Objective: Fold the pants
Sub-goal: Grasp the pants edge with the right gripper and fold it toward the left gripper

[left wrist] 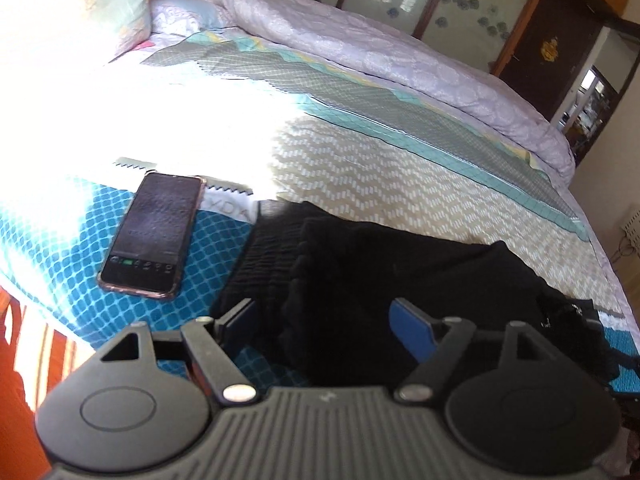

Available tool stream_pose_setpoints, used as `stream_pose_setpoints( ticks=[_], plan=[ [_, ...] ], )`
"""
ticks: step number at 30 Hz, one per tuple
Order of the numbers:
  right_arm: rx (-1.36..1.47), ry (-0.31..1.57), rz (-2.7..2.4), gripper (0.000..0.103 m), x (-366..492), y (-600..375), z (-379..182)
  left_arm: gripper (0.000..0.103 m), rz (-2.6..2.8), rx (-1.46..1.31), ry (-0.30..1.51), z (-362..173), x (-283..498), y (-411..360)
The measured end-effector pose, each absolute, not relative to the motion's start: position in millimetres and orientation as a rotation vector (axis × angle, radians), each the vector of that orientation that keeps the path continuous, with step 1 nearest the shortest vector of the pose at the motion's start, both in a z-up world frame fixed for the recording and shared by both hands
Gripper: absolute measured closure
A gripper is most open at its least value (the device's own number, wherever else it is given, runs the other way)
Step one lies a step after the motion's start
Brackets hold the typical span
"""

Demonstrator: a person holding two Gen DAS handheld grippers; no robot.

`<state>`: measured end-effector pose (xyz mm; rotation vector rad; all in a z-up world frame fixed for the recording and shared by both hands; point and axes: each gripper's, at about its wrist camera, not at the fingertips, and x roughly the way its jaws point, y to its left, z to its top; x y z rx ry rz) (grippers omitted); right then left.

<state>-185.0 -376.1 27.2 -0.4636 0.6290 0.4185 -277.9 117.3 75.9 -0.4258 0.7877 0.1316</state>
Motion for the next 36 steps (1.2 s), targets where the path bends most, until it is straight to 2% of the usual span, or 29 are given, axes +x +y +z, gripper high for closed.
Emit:
stream_pose_setpoints(
  ticks=[2, 3, 4, 5, 9, 11, 12, 15, 18, 22, 24, 26, 27, 28, 29, 30, 31, 33, 36],
  plan=[
    [-0.384, 0.61, 0.429, 0.058, -184.0, -381.1, 40.2, 0.027, 0.164, -0.478, 0.79, 71.0, -280.6, 133.5],
    [-0.325, 0.614, 0.431, 0.065, -180.1, -384.2, 45.2, 0.027, 0.173, -0.503, 0.794, 68.8, -280.4, 139.0],
    [-0.266, 0.615, 0.425, 0.077, -174.7, -387.1, 49.3, 0.027, 0.179, -0.532, 0.798, 65.4, -281.0, 145.0],
    [-0.193, 0.609, 0.405, 0.08, -165.2, -388.6, 51.1, 0.027, 0.179, -0.55, 0.8, 63.3, -281.1, 148.0],
    [0.01, 0.678, 0.288, 0.082, -128.6, -386.1, 29.1, 0.025, 0.187, -0.588, 0.832, 49.4, -279.1, 152.9],
    [-0.054, 0.79, 0.243, 0.08, -114.8, -371.0, -0.7, 0.025, 0.177, -0.623, 0.852, 42.9, -279.1, 155.3],
    [-0.099, 0.762, 0.235, 0.079, -119.0, -362.9, -2.9, 0.023, 0.171, -0.647, 0.859, 39.7, -279.7, 156.4],
    [-0.138, 0.679, 0.213, 0.076, -132.8, -349.5, 21.0, 0.012, 0.173, -0.701, 0.862, 31.2, -279.8, 158.9],
    [-0.113, 0.58, 0.302, 0.076, -137.8, -335.4, 44.2, 0.012, 0.137, -0.735, 0.882, 19.8, -268.1, 155.1],
    [0.022, 0.666, 0.528, 0.077, -124.0, -286.8, 43.1, 0.011, 0.123, -0.751, 0.933, -2.4, -244.2, 150.1],
    [0.054, 0.722, 0.62, 0.079, -114.2, -248.8, 32.9, 0.001, 0.111, -0.783, 0.925, -8.0, -237.7, 149.9],
    [0.102, 0.772, 0.701, 0.086, -106.2, -216.6, 21.3, 0.001, 0.127, -0.78, 0.906, -7.1, -234.9, 146.8],
    [0.136, 0.806, 0.73, 0.087, -101.6, -203.2, 15.6, 0.007, 0.128, -0.751, 0.893, -4.4, -234.0, 143.1],
    [0.168, 0.846, 0.752, 0.087, -99.7, -190.0, 9.1, 0.017, 0.129, -0.704, 0.883, -0.3, -233.6, 138.3],
    [0.184, 0.896, 0.767, 0.087, -96.3, -177.3, 0.0, 0.044, 0.119, -0.664, 0.893, 2.2, -232.2, 134.2],
    [0.162, 0.96, 0.754, 0.089, -92.9, -164.2, -13.0, 0.057, 0.103, -0.652, 0.902, 2.0, -231.5, 131.4],
    [0.145, 0.982, 0.73, 0.094, -94.2, -155.0, -25.0, 0.059, 0.099, -0.651, 0.9, 2.8, -232.3, 129.6],
    [0.179, 0.962, 0.719, 0.094, -94.8, -153.5, -25.9, 0.07, 0.097, -0.633, 0.891, 6.5, -233.5, 125.7],
    [0.237, 0.998, 0.728, 0.094, -89.7, -161.1, -24.3, 0.074, 0.093, -0.575, 0.865, 22.5, -233.9, 111.1]
  ],
)
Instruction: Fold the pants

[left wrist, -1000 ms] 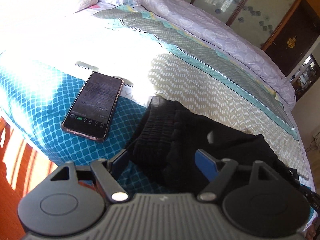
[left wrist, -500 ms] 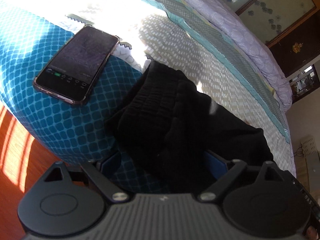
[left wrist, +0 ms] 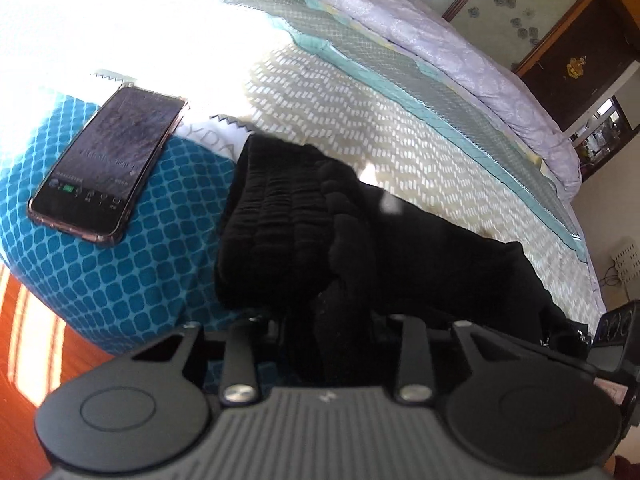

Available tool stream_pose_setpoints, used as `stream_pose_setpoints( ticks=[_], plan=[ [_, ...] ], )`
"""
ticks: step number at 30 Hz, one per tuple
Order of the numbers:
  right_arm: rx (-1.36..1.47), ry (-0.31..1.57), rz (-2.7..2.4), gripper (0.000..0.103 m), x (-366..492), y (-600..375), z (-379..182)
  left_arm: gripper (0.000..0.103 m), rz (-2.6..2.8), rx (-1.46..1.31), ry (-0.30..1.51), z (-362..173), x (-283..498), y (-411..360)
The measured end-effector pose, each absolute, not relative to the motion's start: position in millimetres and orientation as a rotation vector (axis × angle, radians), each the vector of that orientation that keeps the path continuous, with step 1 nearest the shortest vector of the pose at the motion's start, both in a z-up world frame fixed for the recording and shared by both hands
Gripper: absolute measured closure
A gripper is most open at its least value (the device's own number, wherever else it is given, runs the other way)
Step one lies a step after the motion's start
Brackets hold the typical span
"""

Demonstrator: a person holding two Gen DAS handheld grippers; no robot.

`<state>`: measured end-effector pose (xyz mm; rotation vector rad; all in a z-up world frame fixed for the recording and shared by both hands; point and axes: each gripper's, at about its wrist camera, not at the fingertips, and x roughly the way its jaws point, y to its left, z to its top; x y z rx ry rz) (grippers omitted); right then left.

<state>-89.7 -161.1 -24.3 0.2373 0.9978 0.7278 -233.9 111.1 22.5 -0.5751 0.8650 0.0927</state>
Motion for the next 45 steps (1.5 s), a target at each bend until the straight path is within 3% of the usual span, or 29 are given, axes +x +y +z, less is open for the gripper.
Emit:
stream_pose_setpoints(
  ticks=[3, 9, 14, 18, 23, 25, 27, 34, 36, 38, 45],
  plan=[
    [0.345, 0.988, 0.713, 0.088, -93.4, -185.4, -20.2, 0.074, 0.067, -0.401, 0.787, 51.6, -234.5, 81.6],
    [0.516, 0.813, 0.566, 0.088, -104.9, -273.1, 10.1, 0.074, -0.077, 0.033, 0.641, 90.4, -218.7, -24.0],
    [0.629, 0.677, 0.396, 0.088, -120.1, -354.6, 29.2, 0.068, -0.386, 0.332, 0.667, 67.4, -210.7, -133.0],
    [0.653, 0.653, 0.317, 0.086, -132.9, -386.3, 26.9, 0.066, -0.472, 0.451, 0.758, 41.9, -216.1, -167.2],
    [0.64, 0.655, 0.326, 0.08, -139.7, -389.2, 15.7, 0.054, -0.447, 0.32, 0.749, 68.6, -225.1, -124.2],
    [0.627, 0.635, 0.374, 0.08, -143.5, -385.6, 18.2, 0.042, -0.446, 0.201, 0.735, 84.0, -228.4, -97.9],
    [0.569, 0.601, 0.435, 0.08, -147.7, -373.5, 26.9, 0.023, -0.444, 0.131, 0.721, 93.7, -230.6, -78.7],
    [0.367, 0.616, 0.626, 0.073, -157.3, -330.1, 41.1, 0.022, -0.441, 0.073, 0.726, 92.5, -231.8, -64.4],
    [0.376, 0.633, 0.585, 0.059, -155.7, -337.2, 39.2, 0.022, -0.408, 0.039, 0.755, 87.3, -229.8, -56.0],
    [0.417, 0.652, 0.506, 0.033, -152.1, -350.5, 36.4, 0.023, -0.388, -0.009, 0.793, 80.8, -227.3, -46.2],
    [0.544, 0.959, 0.442, 0.033, -114.6, -344.3, -14.5, 0.025, -0.395, -0.013, 0.878, 47.2, -218.7, -50.0]
  ],
)
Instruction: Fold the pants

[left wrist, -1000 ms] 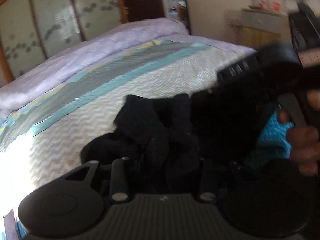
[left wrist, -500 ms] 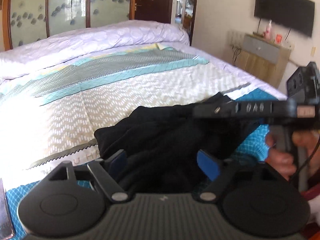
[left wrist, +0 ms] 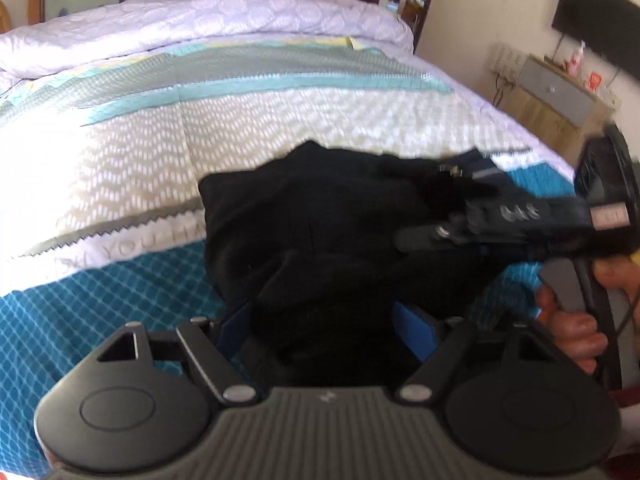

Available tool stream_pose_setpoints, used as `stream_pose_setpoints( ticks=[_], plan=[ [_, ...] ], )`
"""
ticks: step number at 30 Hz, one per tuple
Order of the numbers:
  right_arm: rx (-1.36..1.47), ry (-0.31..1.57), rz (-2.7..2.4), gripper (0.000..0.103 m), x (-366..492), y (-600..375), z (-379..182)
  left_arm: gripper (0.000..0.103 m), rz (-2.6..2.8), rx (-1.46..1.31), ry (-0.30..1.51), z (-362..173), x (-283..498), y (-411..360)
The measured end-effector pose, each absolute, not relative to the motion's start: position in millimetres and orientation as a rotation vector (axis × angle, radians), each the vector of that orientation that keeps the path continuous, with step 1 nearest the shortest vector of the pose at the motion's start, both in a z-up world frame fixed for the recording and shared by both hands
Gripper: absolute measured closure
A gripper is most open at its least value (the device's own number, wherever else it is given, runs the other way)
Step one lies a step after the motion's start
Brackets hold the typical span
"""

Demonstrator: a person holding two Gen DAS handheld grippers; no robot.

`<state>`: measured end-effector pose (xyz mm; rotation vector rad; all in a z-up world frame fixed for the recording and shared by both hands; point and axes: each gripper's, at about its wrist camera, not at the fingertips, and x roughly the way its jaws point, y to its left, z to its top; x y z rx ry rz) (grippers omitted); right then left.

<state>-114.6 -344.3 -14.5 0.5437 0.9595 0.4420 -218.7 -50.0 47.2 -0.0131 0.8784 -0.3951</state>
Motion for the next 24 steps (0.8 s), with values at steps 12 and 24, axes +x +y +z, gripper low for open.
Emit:
stream_pose_setpoints(
  ticks=[12, 24],
  plan=[
    [0.273, 0.462, 0.813, 0.08, -110.7, -300.4, 90.8, 0.025, -0.213, -0.039, 0.739, 71.3, -212.7, -41.6],
    [0.36, 0.629, 0.546, 0.058, -128.4, -380.0, 32.6, 0.023, -0.266, -0.066, 0.826, 61.5, -214.7, -24.7]
  ],
)
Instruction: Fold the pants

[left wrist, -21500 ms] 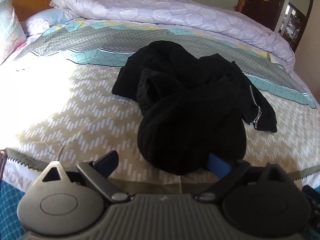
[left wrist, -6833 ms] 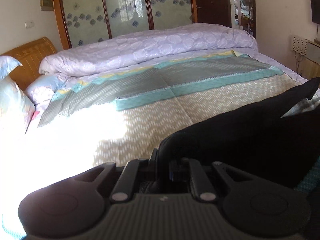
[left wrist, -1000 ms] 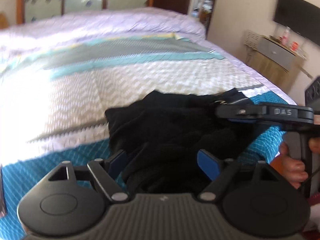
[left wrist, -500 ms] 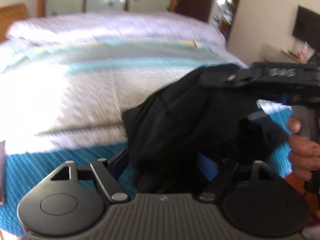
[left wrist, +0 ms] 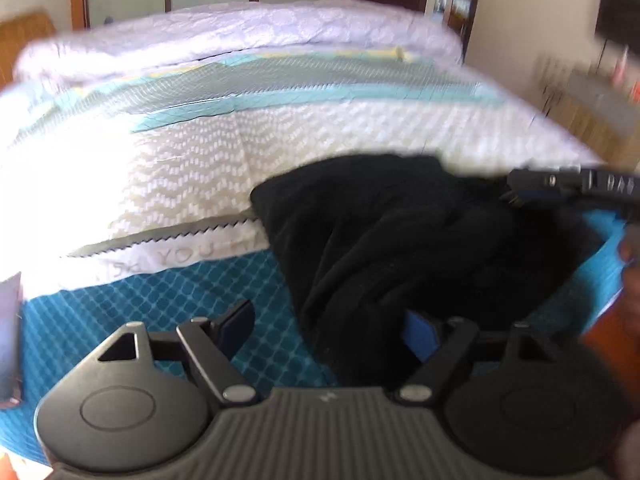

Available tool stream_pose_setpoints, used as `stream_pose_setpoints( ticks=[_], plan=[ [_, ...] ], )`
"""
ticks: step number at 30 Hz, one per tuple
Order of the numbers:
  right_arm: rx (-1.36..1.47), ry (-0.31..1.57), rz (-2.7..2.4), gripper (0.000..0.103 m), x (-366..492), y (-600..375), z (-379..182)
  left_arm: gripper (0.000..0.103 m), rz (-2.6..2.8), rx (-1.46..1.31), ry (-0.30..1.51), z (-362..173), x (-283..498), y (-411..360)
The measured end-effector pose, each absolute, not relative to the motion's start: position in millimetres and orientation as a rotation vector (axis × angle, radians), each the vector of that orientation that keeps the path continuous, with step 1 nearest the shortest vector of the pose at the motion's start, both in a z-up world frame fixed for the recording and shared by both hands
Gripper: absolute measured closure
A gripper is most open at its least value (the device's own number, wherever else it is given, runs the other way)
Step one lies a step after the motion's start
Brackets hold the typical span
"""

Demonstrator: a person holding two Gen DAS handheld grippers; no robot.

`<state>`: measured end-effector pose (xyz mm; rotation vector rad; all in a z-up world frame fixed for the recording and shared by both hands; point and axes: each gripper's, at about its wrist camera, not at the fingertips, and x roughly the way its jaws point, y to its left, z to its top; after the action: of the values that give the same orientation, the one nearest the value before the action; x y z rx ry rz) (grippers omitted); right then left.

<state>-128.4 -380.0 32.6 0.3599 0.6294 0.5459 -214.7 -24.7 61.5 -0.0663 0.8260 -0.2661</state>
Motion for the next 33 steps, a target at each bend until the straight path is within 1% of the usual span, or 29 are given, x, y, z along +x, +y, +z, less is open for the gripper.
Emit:
stream_pose_setpoints(
  ticks=[3, 4, 5, 7, 8, 9, 12, 14, 15, 17, 18, 21, 22, 23, 24, 25, 28, 29, 31, 33],
  plan=[
    [0.439, 0.573, 0.557, 0.059, -124.5, -390.3, 56.9, 0.018, -0.309, -0.252, 0.76, 83.9, -206.6, -5.2],
    [0.465, 0.564, 0.565, 0.062, -120.0, -386.1, 61.5, 0.018, -0.306, -0.292, 0.752, 89.2, -199.1, -2.9],
    [0.478, 0.565, 0.574, 0.068, -116.7, -381.8, 64.8, 0.019, -0.304, -0.323, 0.755, 93.6, -188.6, -3.6],
    [0.49, 0.599, 0.596, 0.077, -106.0, -368.0, 62.7, 0.024, -0.307, -0.332, 0.754, 98.1, -170.6, -12.4],
    [0.483, 0.636, 0.608, 0.079, -101.8, -357.1, 57.2, 0.027, -0.313, -0.308, 0.753, 97.5, -164.6, -19.8],
    [0.469, 0.673, 0.62, 0.08, -103.0, -349.8, 50.6, 0.031, -0.316, -0.281, 0.763, 94.6, -160.3, -27.5],
    [0.377, 0.813, 0.689, 0.08, -120.0, -326.4, 25.0, 0.036, -0.351, -0.213, 0.868, 69.2, -154.4, -51.7],
    [0.361, 0.929, 0.673, 0.084, -132.1, -322.2, -1.7, 0.036, -0.336, -0.158, 0.97, 42.2, -154.3, -63.7],
    [0.406, 0.969, 0.661, 0.087, -135.0, -325.7, -15.8, 0.035, -0.31, -0.131, 1.016, 27.2, -154.1, -68.1],
    [0.542, 0.972, 0.653, 0.093, -137.8, -341.5, -29.2, 0.033, -0.283, -0.099, 0.982, 17.4, -162.3, -70.1],
    [0.562, 0.976, 0.65, 0.093, -136.3, -345.1, -29.2, 0.033, -0.281, -0.078, 0.983, 19.8, -164.2, -72.5],
    [0.517, 0.916, 0.674, 0.088, -144.0, -354.5, -7.5, 0.033, -0.294, -0.067, 0.978, 37.4, -165.2, -70.1],
    [0.5, 0.871, 0.681, 0.079, -149.1, -361.8, 3.9, 0.032, -0.308, -0.077, 0.961, 46.5, -166.2, -67.6],
    [0.476, 0.802, 0.66, 0.062, -156.1, -376.0, 18.3, 0.03, -0.322, -0.088, 0.939, 54.5, -166.6, -66.0],
    [0.462, 0.741, 0.622, 0.056, -161.9, -391.7, 28.5, 0.029, -0.338, -0.098, 0.911, 63.4, -165.0, -65.8],
    [0.456, 0.672, 0.559, 0.052, -168.2, -413.5, 37.7, 0.029, -0.352, -0.101, 0.889, 71.3, -161.6, -68.7],
    [0.497, 0.558, 0.322, 0.051, -178.6, -477.0, 46.2, 0.029, -0.403, -0.086, 0.853, 86.2, -147.5, -91.1],
    [0.532, 0.542, 0.238, 0.048, -180.1, -497.4, 43.6, 0.029, -0.425, -0.08, 0.851, 87.7, -142.6, -101.1],
    [0.6, 0.518, 0.127, 0.047, -183.1, -532.9, 33.1, 0.029, -0.471, -0.054, 0.857, 84.6, -133.8, -124.4],
    [0.654, 0.525, 0.056, 0.046, -183.2, -556.2, 20.8, 0.029, -0.483, 0.0, 0.903, 72.2, -126.9, -147.3]
  ],
)
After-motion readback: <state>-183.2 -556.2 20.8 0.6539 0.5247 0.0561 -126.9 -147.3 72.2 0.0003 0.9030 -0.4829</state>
